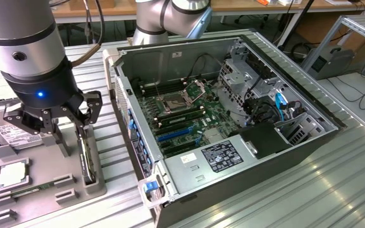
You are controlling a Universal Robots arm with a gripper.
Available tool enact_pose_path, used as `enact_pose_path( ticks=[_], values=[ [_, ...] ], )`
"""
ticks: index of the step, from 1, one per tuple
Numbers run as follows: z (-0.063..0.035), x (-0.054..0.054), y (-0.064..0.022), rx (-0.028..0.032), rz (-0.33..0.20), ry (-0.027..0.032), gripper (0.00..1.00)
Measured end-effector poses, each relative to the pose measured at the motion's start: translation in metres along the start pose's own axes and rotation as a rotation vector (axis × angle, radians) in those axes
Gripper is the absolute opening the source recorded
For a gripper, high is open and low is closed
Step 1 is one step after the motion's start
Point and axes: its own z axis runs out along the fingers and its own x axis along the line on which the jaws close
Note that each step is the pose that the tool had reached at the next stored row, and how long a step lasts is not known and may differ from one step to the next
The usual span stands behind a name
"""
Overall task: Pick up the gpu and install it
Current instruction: 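Pick up the gpu and move the gpu toward the slot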
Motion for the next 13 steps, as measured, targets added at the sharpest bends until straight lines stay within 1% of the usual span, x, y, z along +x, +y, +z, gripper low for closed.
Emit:
enact_pose_path(
  ticks=[2,4,11,13],
  values=[
    [0.0047,0.0,-0.0001,0.0034,0.0,-0.0003,0.48],
    [0.008,0.0,-0.0001,0.008,0.0,-0.0007,0.48],
    [0.0206,0.001,-0.0002,0.0103,0.0,-0.0008,0.48],
    [0.0226,0.001,-0.0002,0.0107,0.0,-0.0009,0.48]
  ],
)
